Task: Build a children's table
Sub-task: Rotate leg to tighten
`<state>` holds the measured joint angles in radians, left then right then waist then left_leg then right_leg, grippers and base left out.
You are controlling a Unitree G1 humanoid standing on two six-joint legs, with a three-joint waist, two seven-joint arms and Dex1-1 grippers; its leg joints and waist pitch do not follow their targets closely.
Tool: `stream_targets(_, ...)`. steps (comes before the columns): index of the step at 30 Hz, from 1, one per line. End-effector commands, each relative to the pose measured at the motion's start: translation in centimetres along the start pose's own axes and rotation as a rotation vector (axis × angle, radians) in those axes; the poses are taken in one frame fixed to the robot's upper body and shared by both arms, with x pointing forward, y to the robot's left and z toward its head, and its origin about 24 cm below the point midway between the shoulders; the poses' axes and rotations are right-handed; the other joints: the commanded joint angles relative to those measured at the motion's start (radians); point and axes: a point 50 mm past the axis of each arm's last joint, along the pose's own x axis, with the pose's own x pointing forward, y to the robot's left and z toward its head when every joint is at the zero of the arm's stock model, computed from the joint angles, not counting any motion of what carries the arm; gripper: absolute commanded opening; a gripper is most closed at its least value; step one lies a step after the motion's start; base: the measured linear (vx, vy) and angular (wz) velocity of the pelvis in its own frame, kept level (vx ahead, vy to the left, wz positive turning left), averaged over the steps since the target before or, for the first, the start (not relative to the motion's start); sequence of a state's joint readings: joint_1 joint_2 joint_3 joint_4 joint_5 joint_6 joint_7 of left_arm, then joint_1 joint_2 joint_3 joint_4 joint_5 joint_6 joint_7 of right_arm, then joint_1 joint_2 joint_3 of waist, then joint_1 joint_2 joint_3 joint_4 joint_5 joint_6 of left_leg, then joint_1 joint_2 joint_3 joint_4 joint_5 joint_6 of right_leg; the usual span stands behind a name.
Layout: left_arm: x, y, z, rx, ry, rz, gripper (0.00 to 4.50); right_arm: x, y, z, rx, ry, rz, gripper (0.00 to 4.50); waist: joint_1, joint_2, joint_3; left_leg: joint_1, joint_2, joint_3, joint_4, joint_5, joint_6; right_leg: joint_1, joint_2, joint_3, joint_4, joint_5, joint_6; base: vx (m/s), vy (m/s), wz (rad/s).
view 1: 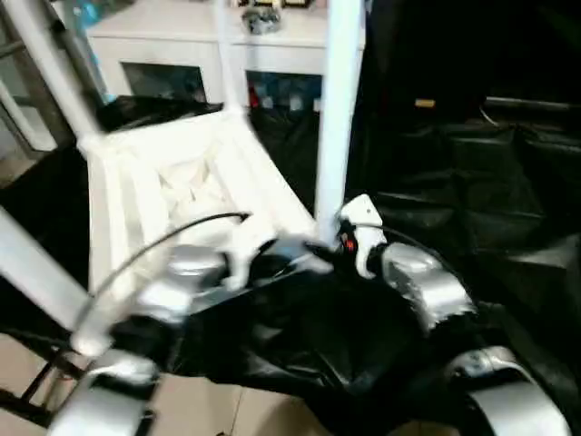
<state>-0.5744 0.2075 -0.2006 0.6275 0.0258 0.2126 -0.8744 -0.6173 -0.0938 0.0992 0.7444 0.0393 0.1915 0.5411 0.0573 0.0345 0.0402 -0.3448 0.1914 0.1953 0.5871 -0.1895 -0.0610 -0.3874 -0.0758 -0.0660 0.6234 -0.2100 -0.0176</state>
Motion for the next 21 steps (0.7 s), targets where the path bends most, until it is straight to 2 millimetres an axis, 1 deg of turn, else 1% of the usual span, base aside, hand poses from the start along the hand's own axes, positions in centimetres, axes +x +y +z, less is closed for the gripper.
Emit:
stream_targets(1, 1.9, -1.0, 1.7, -0.005, -0.056, 0.003, 0.0, 1.0, 1.7, -2.6, 0.006, 0.121, -0.038, 2.73, -0.002, -0.007, -0.041, 0.008, 0.033, -0.028, -0.074, -0.301, -0.011, 0.029, -0.072, 0.049, -0.115, -0.43, -0.143, 0.0, 0.0, 0.0)
stream_targets(2, 2.5, -1.5, 2.1, 0.003, -0.058, 0.002, 0.0, 1.5, 2.3, -2.3, -0.016, 0.108, -0.06, 2.73, -0.001, -0.006, -0.042, 0.008, 0.034, -0.029, -0.074, -0.297, -0.011, 0.029, -0.074, 0.05, -0.114, -0.421, -0.141, 0.0, 0.0, 0.0)
stream_targets(3, 2.5, -1.5, 2.1, 0.004, -0.058, 0.002, 0.0, 1.6, 2.3, -2.3, -0.017, 0.107, -0.061, 2.73, -0.001, -0.006, -0.042, 0.008, 0.035, -0.029, -0.075, -0.295, -0.012, 0.027, -0.074, 0.05, -0.114, -0.412, -0.142, 0.0, 0.0, 0.0)
stream_targets(4, 3.0, -1.9, 2.4, 0.019, -0.06, -0.001, 0.0, 2.1, 3.0, -1.9, 0.0, 0.092, -0.048, 2.73, -0.003, -0.004, -0.043, 0.005, 0.034, -0.029, -0.077, -0.301, -0.008, 0.029, -0.072, 0.049, -0.112, -0.389, -0.147, 0.0, 0.0, 0.0)
stream_targets(5, 3.2, -2.0, 2.5, 0.027, -0.06, -0.003, 0.0, 2.3, 3.3, -1.8, 0.025, 0.079, -0.022, 3.08, -0.004, -0.004, -0.043, 0.005, 0.034, -0.029, -0.077, -0.306, -0.005, 0.03, -0.072, 0.049, -0.112, -0.385, -0.149, 0.0, 0.0, 0.0)
stream_targets(6, 3.2, -2.0, 2.5, 0.027, -0.06, -0.003, 0.0, 2.3, 3.3, -1.8, 0.026, 0.079, -0.022, 3.29, -0.004, -0.003, -0.045, 0.005, 0.036, -0.03, -0.078, -0.304, 0.001, 0.032, -0.072, 0.049, -0.11, -0.365, -0.155, 0.0, 0.0, 0.0)
stream_targets(7, 3.2, -2.1, 2.5, 0.035, -0.06, -0.009, 0.0, 2.3, 3.5, -1.5, 0.059, 0.065, 0.006, 3.43, -0.004, -0.002, -0.045, 0.005, 0.036, -0.03, -0.078, -0.3, 0.003, 0.032, -0.072, 0.049, -0.109, -0.35, -0.158, 0.0, 0.0, 0.0)
stream_targets(8, 3.1, -2.2, 2.5, 0.044, -0.067, -0.032, 0.0, 2.3, 3.4, -1.3, 0.093, 0.05, 0.036, 3.45, -0.004, -0.006, -0.045, 0.003, 0.036, -0.029, -0.078, -0.297, 0.009, 0.033, -0.073, 0.05, -0.108, -0.336, -0.164, 0.0, 0.0, 0.0)
stream_targets(9, 3.0, -2.2, 2.5, 0.045, -0.068, -0.033, 0.0, 2.2, 3.4, -1.3, 0.095, 0.05, 0.038, 3.45, -0.003, -0.004, -0.047, 0.002, 0.037, -0.029, -0.078, -0.291, 0.015, 0.035, -0.073, 0.05, -0.106, -0.318, -0.17, 0.0, 0.0, 0.0)
stream_targets(10, 2.7, -2.1, 2.4, 0.048, -0.068, -0.043, 0.0, 2.0, 3.1, -1.1, 0.082, 0.041, 0.057, 3.62, -0.003, -0.003, -0.046, 0.003, 0.038, -0.028, -0.079, -0.288, 0.018, 0.035, -0.072, 0.05, -0.105, -0.299, -0.176, 0.0, 0.0, 0.0)
stream_targets(11, 2.3, -2.1, 2.2, 0.053, -0.072, -0.066, 0.0, 1.7, 2.8, -0.9, 0.056, 0.035, 0.099, 3.72, -0.003, -0.007, -0.046, 0.003, 0.039, -0.027, -0.079, -0.287, 0.02, 0.034, -0.072, 0.05, -0.105, -0.294, -0.179, 0.0, 0.0, 0.0)
stream_targets(12, 2.0, -2.1, 2.0, 0.057, -0.076, -0.087, 0.0, 1.4, 2.7, -0.8, 0.033, 0.032, 0.137, 3.72, -0.001, -0.007, -0.047, 0.001, 0.038, -0.027, -0.078, -0.285, 0.025, 0.038, -0.073, 0.049, -0.103, -0.289, -0.183, 0.0, 0.0, 0.0)
stream_targets(13, 2.0, -2.1, 2.0, 0.057, -0.076, -0.087, 0.0, 1.4, 2.7, -0.8, 0.033, 0.032, 0.137, 3.72, 0.0, -0.006, -0.049, 0.0, 0.039, -0.028, -0.077, -0.277, 0.029, 0.039, -0.075, 0.05, -0.102, -0.278, -0.185, 0.0, 0.0, 0.0)
stream_targets(14, 1.5, -2.1, 1.8, 0.066, -0.081, -0.119, 0.0, 0.8, 2.4, -0.7, -0.001, 0.028, 0.2, 3.88, -0.001, -0.006, -0.047, -0.002, 0.04, -0.026, -0.078, -0.267, 0.033, 0.036, -0.073, 0.049, -0.102, -0.274, -0.186, 0.0, 0.0, 0.0)
stream_targets(15, 1.3, -2.1, 1.7, 0.07, -0.083, -0.133, 0.0, 0.6, 2.3, -0.6, -0.016, 0.026, 0.225, 3.88, 0.001, -0.006, -0.047, -0.002, 0.039, -0.026, -0.076, -0.263, 0.037, 0.038, -0.074, 0.049, -0.104, -0.277, -0.185, 0.0, 0.0, 0.0)
stream_targets(16, 0.5, -2.2, 1.4, 0.083, -0.083, -0.19, 0.0, -0.4, 2.0, -0.5, -0.071, 0.023, 0.319, 3.88, 0.002, -0.01, -0.05, -0.008, 0.038, -0.024, -0.073, -0.231, 0.046, 0.043, -0.075, 0.05, -0.1, -0.249, -0.187, 0.0, 0.0, 0.0)
stream_targets(17, 0.2, -2.3, 1.1, 0.093, -0.078, -0.217, 0.0, -0.9, 1.9, -0.5, -0.1, 0.024, 0.369, 3.88, 0.009, -0.007, -0.052, -0.009, 0.042, -0.023, -0.071, -0.206, 0.059, 0.044, -0.075, 0.049, -0.097, -0.211, -0.192, 0.0, 0.0, 0.0)
stream_targets(18, -0.4, -2.3, 0.8, 0.105, -0.065, -0.252, 0.0, -1.8, 1.8, -0.6, -0.132, 0.035, 0.454, 3.88, 0.012, -0.007, -0.055, -0.01, 0.043, -0.022, -0.069, -0.178, 0.07, 0.047, -0.072, 0.048, -0.091, -0.158, -0.201, 0.0, 0.0, 0.0)
stream_targets(19, -0.6, -2.3, 0.6, 0.109, -0.058, -0.264, 0.0, -2.2, 1.7, -0.6, -0.141, 0.043, 0.492, 3.88, 0.014, -0.007, -0.058, -0.012, 0.042, -0.021, -0.065, -0.159, 0.079, 0.05, -0.071, 0.047, -0.084, -0.119, -0.209, 0.0, 0.0, 0.0)
stream_targets(20, -0.9, -2.3, 0.4, 0.116, -0.055, -0.285, 0.0, -2.7, 1.6, -0.7, -0.155, 0.051, 0.528, 3.88, 0.015, -0.004, -0.059, -0.011, 0.044, -0.019, -0.063, -0.132, 0.096, 0.046, -0.069, 0.047, -0.078, -0.055, -0.229, 0.05, -0.006, 0.02)
stream_targets(21, -1.1, -2.3, 0.4, 0.119, -0.055, -0.296, 0.0, -2.9, 1.5, -0.7, -0.159, 0.055, 0.543, 3.88, 0.016, -0.004, -0.06, -0.011, 0.044, -0.018, -0.061, -0.121, 0.101, 0.045, -0.068, 0.046, -0.075, -0.032, -0.239, 0.06, -0.006, 0.02)
